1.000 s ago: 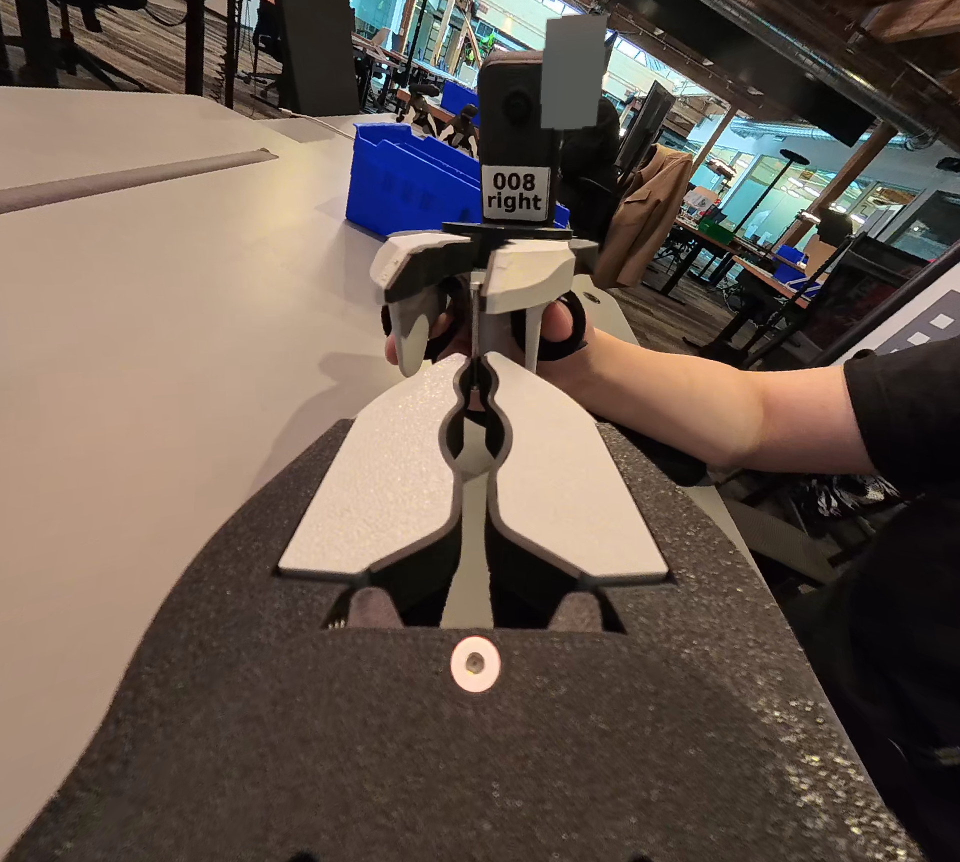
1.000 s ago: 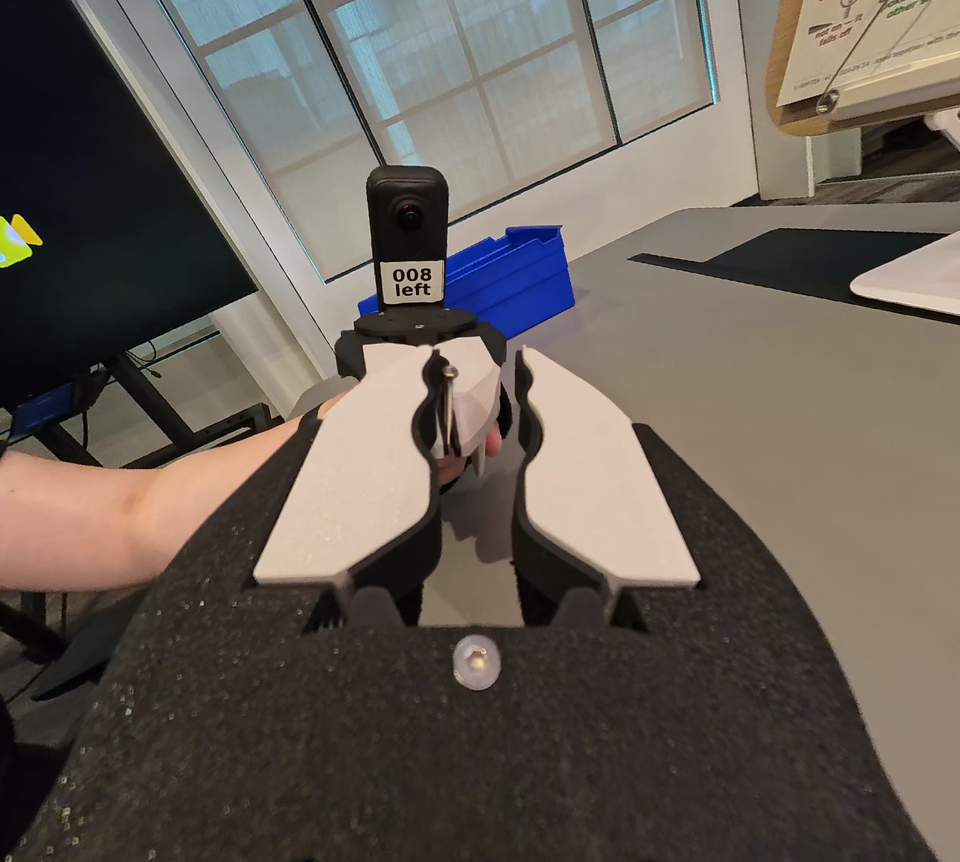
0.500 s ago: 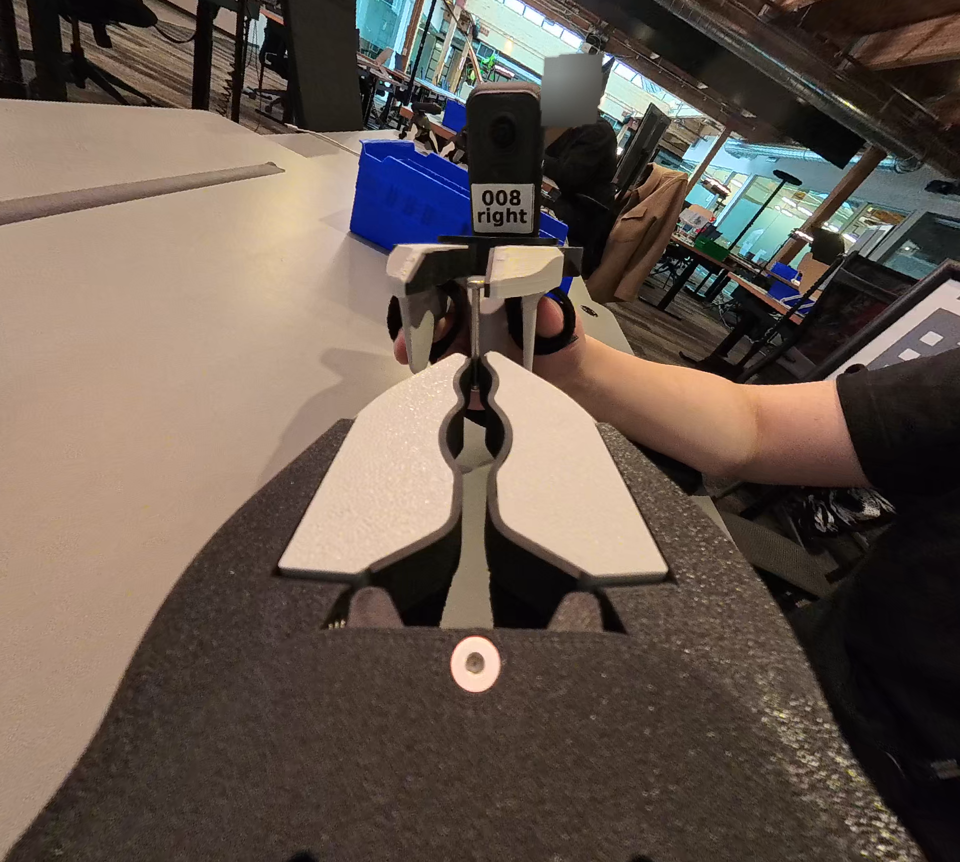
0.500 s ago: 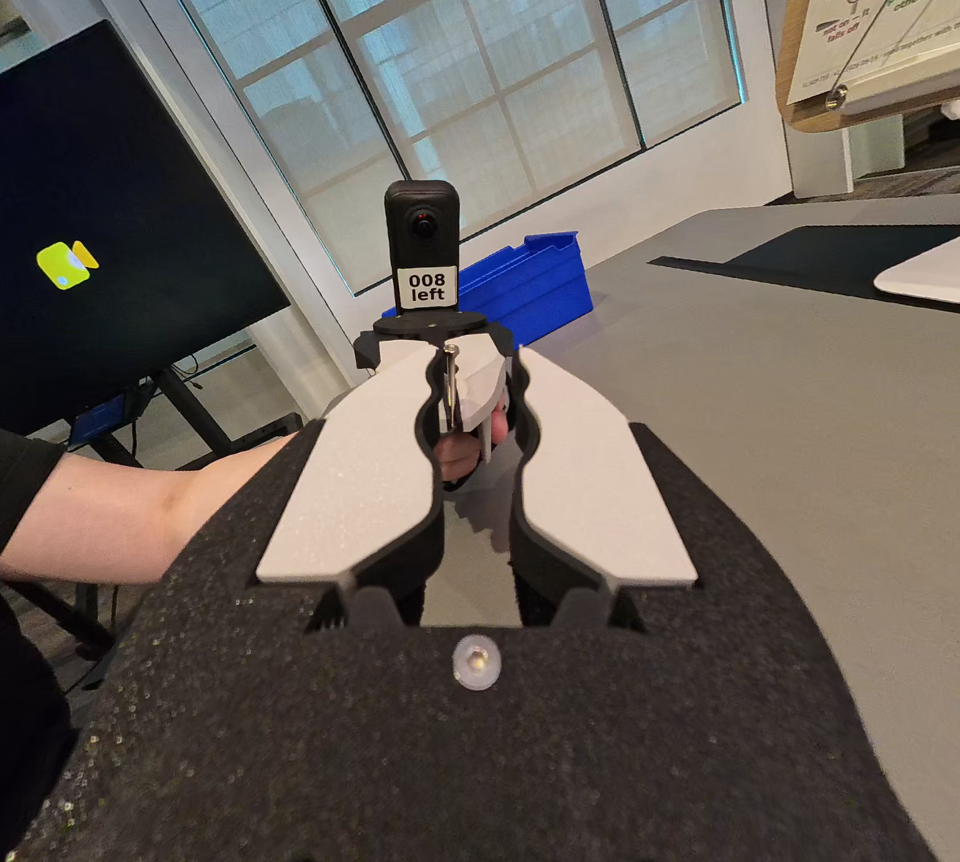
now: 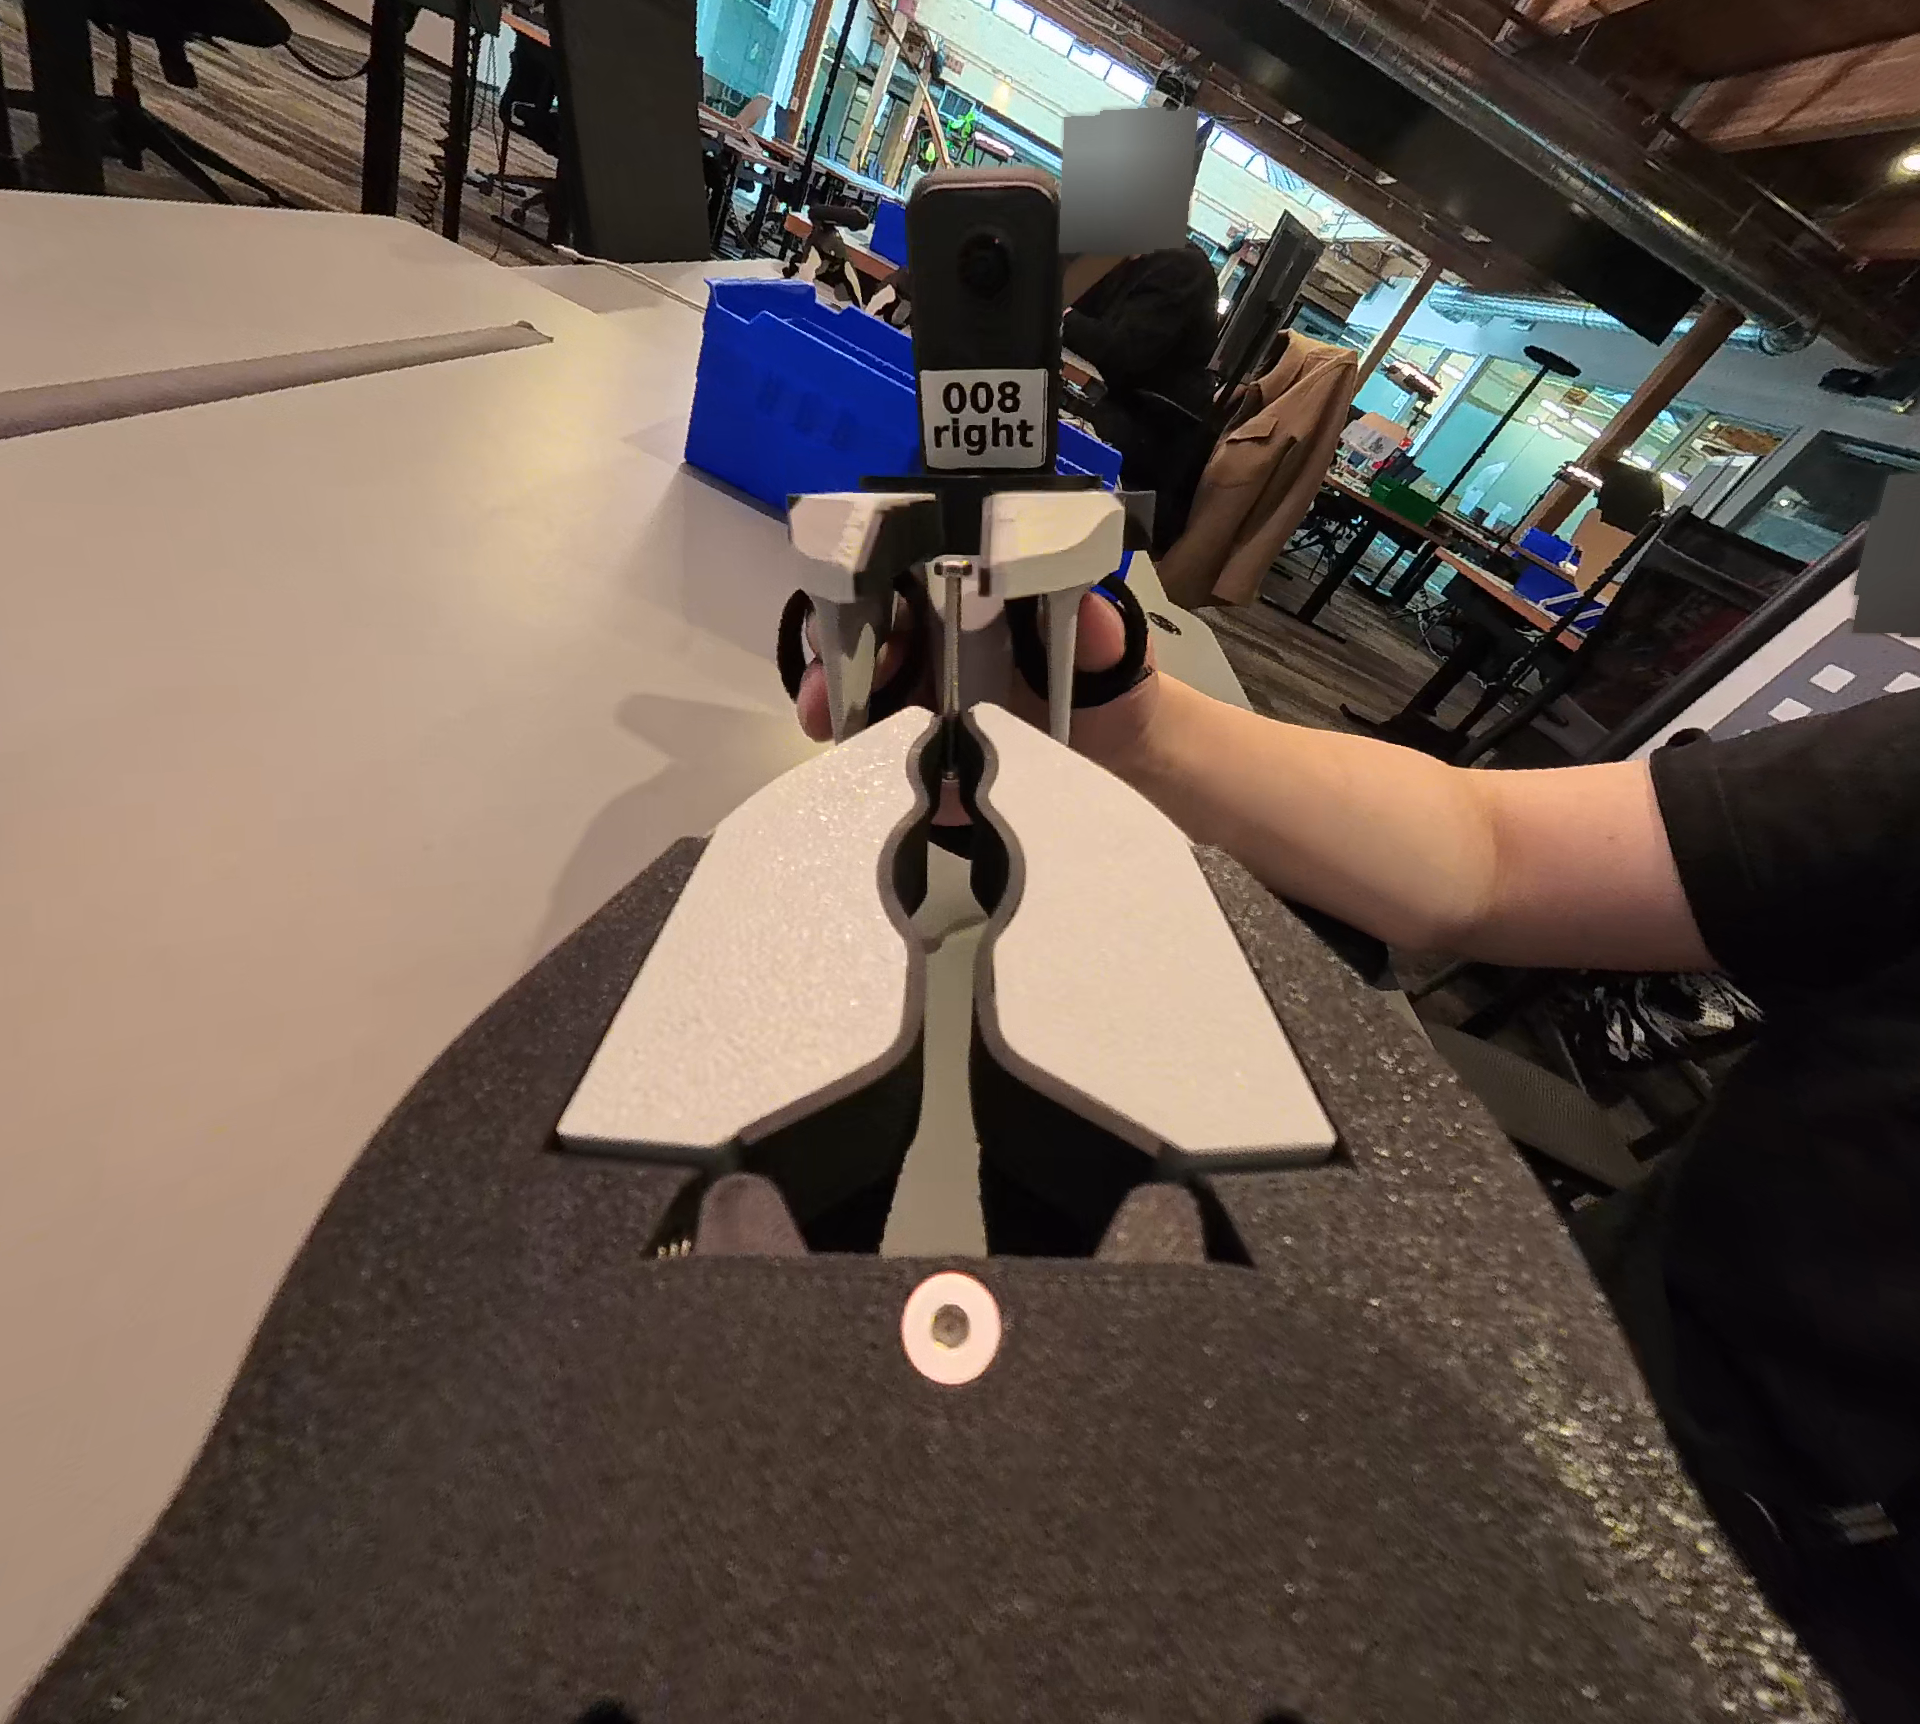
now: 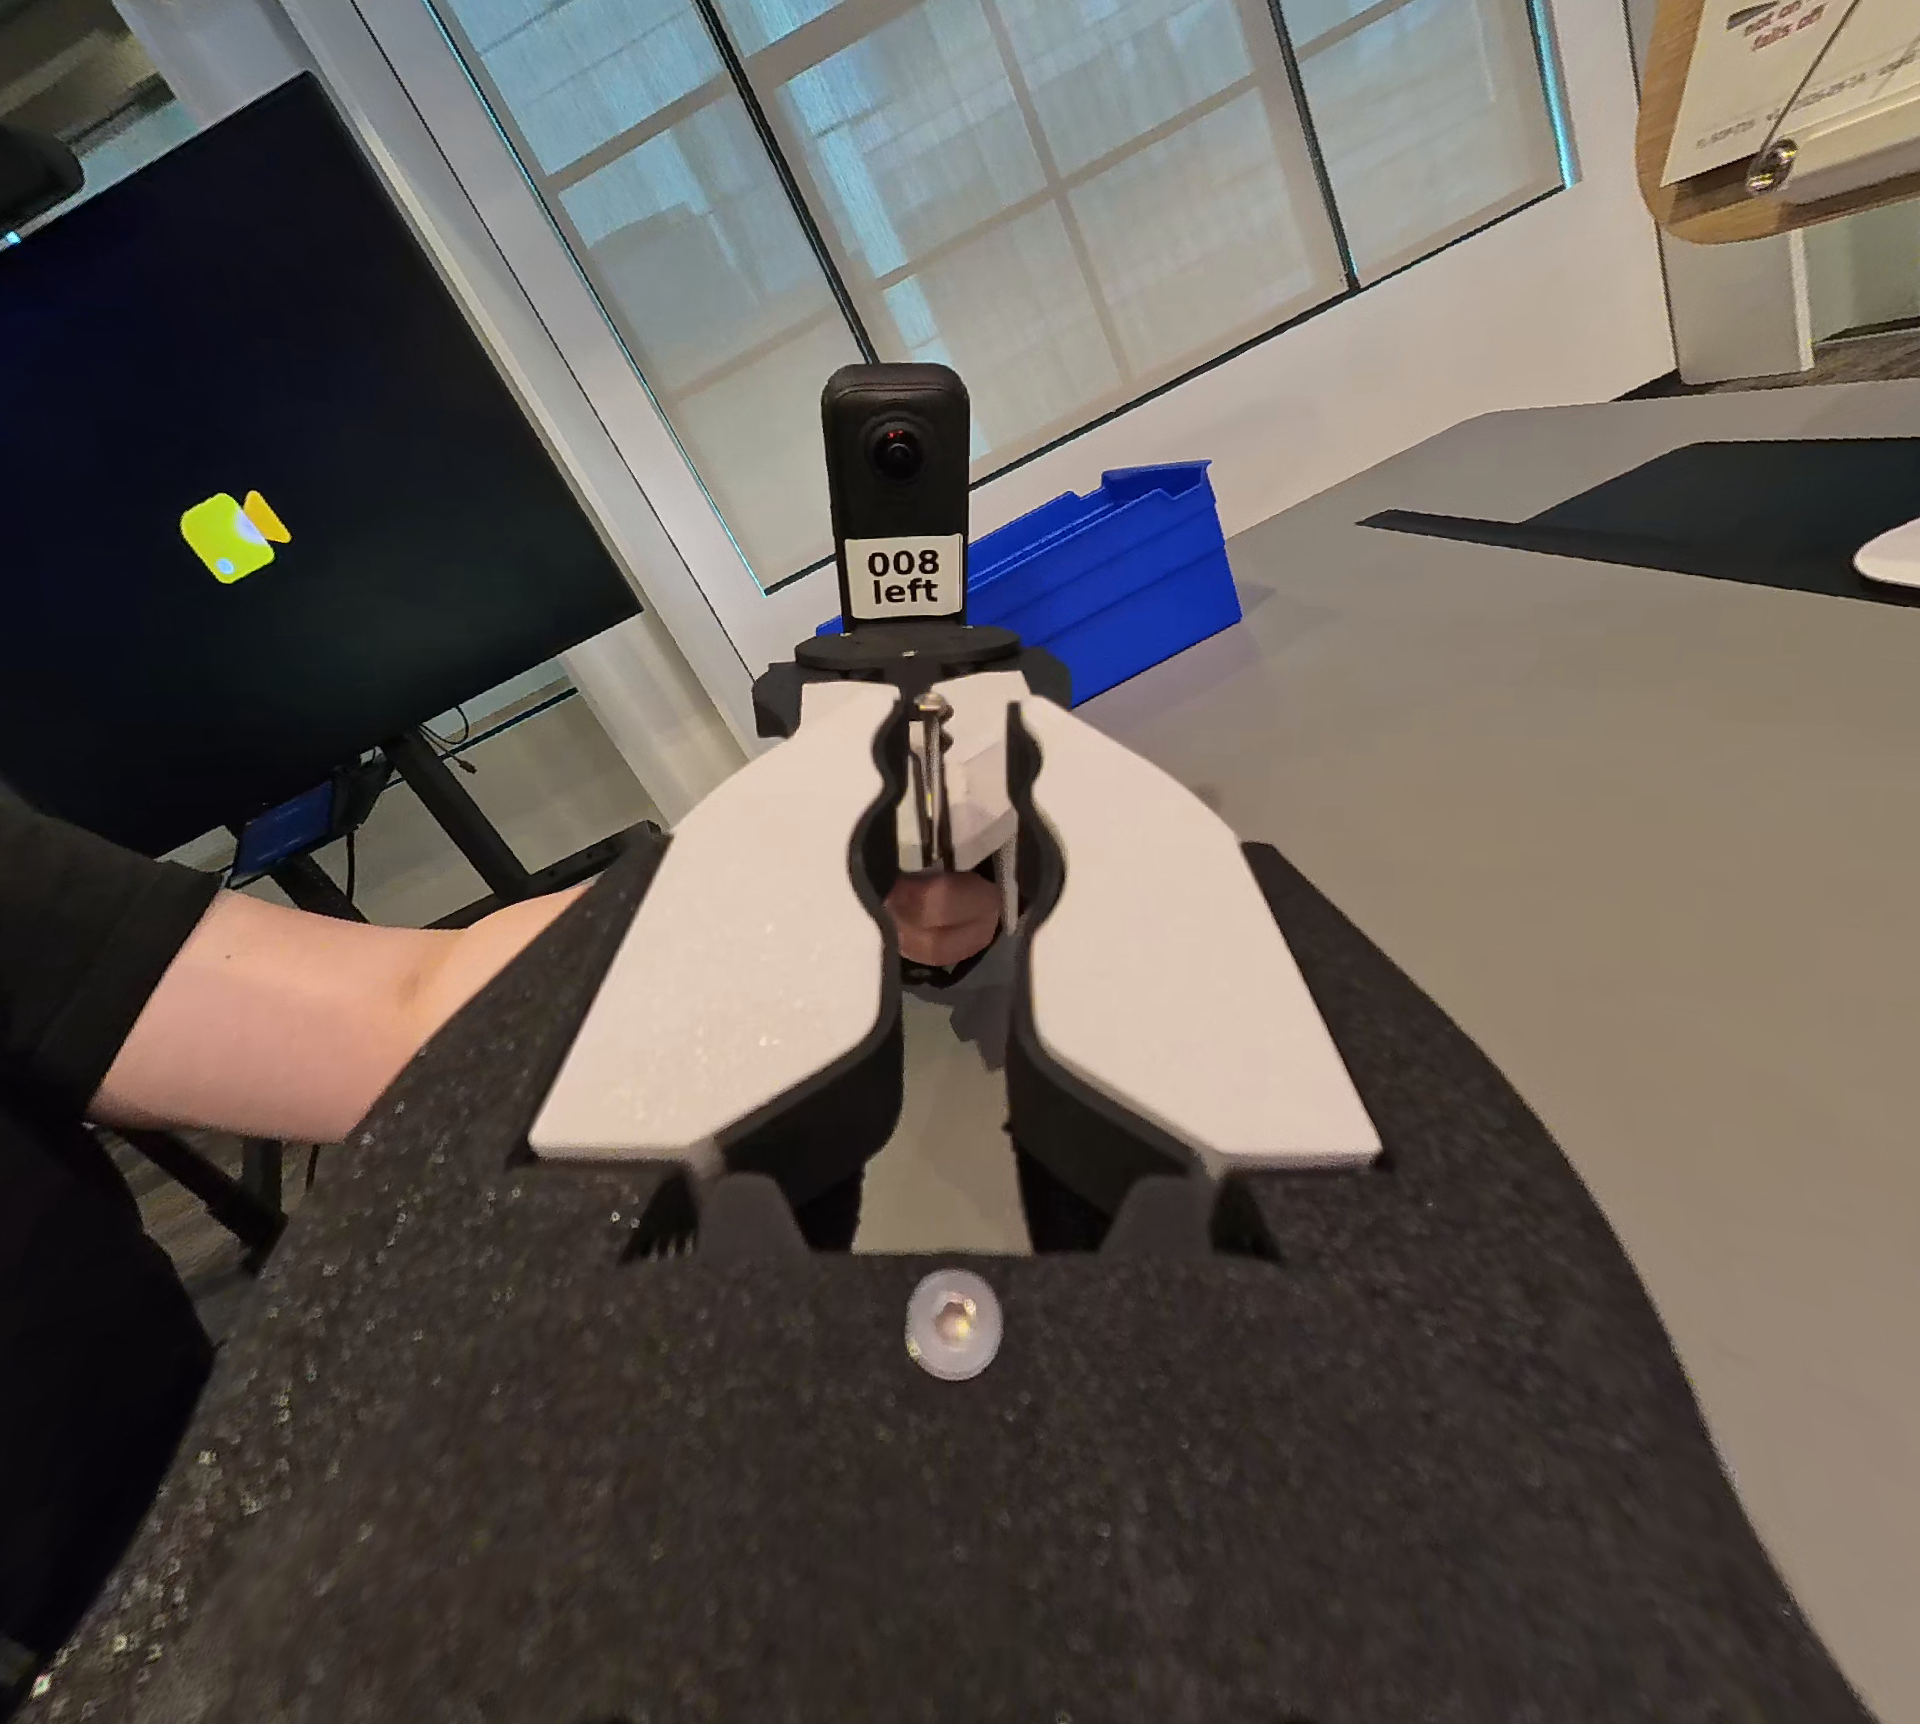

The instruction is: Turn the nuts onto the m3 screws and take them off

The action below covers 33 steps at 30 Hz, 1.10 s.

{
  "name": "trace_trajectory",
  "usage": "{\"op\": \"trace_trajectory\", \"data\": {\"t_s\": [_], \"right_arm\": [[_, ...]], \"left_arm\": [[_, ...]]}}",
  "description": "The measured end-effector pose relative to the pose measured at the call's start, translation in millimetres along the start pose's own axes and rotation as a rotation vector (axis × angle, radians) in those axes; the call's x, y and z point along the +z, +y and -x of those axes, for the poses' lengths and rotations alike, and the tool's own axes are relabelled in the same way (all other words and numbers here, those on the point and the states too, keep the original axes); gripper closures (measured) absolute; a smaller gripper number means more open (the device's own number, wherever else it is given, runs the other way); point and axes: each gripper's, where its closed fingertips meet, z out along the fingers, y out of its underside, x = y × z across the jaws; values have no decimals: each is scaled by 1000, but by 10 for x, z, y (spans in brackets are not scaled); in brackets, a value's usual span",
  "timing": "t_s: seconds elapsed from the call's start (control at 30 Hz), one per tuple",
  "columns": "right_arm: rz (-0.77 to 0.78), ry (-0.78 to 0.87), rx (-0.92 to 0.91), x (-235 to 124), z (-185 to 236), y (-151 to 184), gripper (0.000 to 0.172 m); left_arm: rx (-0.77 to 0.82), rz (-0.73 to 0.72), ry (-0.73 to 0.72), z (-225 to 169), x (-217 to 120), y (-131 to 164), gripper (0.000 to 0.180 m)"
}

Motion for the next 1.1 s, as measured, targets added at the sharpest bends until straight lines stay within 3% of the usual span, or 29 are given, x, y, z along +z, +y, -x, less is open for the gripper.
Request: {"op": "trace_trajectory", "data": {"t_s": [0.17,0.4,0.67,0.8,0.97,1.1], "right_arm": [[4,-27,5,-4,35,2,167],[2,-110,-13,-13,164,-10,167],[42,-416,-216,-49,787,81,167],[68,-521,-233,-39,1011,158,167],[47,-477,-241,-38,951,113,166],[2,-364,-234,-9,801,21,145]], "left_arm": [[-3,0,-2,7,-2,1,178],[-31,-2,82,-108,-7,-9,179],[-126,68,501,-737,-105,58,178],[-146,119,658,-977,-174,134,178],[-118,100,617,-936,-145,105,178],[-123,52,545,-797,-140,34,178]]}}
